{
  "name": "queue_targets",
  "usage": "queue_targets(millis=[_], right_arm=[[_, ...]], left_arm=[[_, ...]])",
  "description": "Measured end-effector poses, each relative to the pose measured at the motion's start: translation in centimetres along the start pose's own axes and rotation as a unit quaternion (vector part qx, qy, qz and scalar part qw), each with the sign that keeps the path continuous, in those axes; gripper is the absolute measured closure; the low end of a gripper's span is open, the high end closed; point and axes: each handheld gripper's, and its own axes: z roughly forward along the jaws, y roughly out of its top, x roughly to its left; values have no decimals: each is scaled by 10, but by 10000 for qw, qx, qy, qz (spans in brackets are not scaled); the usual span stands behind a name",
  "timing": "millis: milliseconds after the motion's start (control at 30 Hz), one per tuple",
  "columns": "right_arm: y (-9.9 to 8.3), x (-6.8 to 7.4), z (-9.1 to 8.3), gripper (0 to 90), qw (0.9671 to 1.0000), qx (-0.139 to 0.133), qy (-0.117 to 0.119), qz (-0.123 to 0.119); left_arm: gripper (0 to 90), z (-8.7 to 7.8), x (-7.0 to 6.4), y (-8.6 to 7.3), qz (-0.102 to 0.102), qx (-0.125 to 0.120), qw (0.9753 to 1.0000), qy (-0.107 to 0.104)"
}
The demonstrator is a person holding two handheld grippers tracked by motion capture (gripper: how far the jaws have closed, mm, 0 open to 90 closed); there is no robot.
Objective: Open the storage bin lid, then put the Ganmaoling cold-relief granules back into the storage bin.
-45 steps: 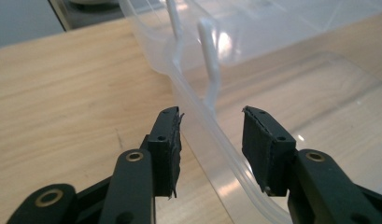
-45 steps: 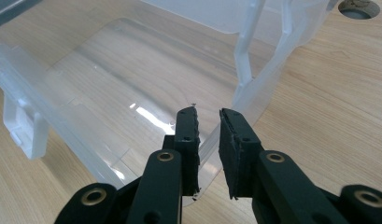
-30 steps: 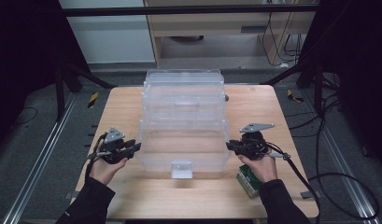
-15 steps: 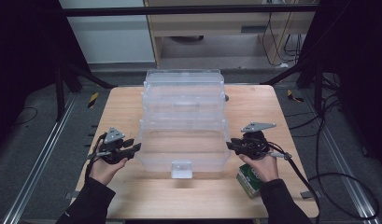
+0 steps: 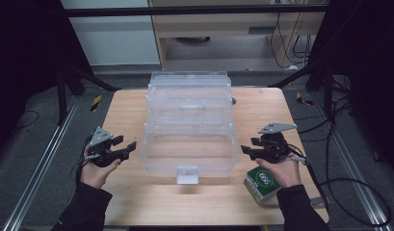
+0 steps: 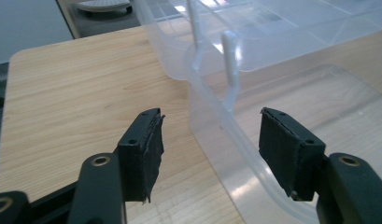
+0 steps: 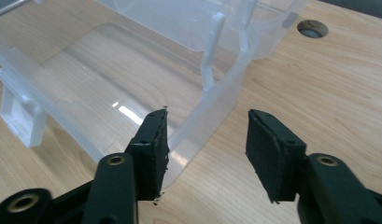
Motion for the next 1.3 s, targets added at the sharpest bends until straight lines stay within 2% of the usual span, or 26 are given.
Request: queue_targets(millis=[233, 333, 367, 533, 633, 667, 800, 933, 1033, 1100, 1233, 1267, 1300], right_arm=[[-1, -3, -13, 342, 9992, 370, -142, 17], [-1, -2, -17, 313, 9989, 451, -162, 1], [-1, -1, -20, 280, 9982, 565, -142, 106], [-2, 0, -26, 254, 9975, 670, -139, 167], [-4, 4, -29, 233, 9959, 888, -168, 108], [-4, 4, -29, 233, 9959, 888, -168, 108], [-4, 6, -31, 215, 9924, 1212, -210, 97], [-4, 7, -32, 200, 9909, 1320, -217, 125], [-6, 9, -31, 173, 9876, 1542, -289, 76], [-8, 11, -32, 159, 9864, 1617, -266, 73], [-14, 13, -29, 138, 9821, 1872, -226, 23], [-14, 13, -29, 138, 9821, 1872, -226, 23], [-17, 15, -26, 130, 9794, 2009, -189, 12]], left_arm=[[360, -2, 15, -2, -154, -20, 9997, 206], [356, -3, 19, -2, -199, -34, 9995, 263], [355, -4, 23, -3, -255, -43, 9992, 293], [348, -5, 27, -4, -315, -29, 9989, 341], [343, -5, 30, -5, -339, -18, 9988, 366], [343, -4, 32, -6, -343, -23, 9987, 377], [339, -3, 37, -9, -385, 43, 9982, 449], [337, -2, 41, -12, -424, 96, 9978, 510], [335, -1, 44, -14, -425, 132, 9973, 580], [335, -1, 45, -15, -438, 151, 9971, 598], [333, 1, 45, -16, -422, 182, 9971, 602], [332, 1, 45, -16, -422, 182, 9971, 602], [332, 2, 45, -16, -403, 187, 9972, 599]])
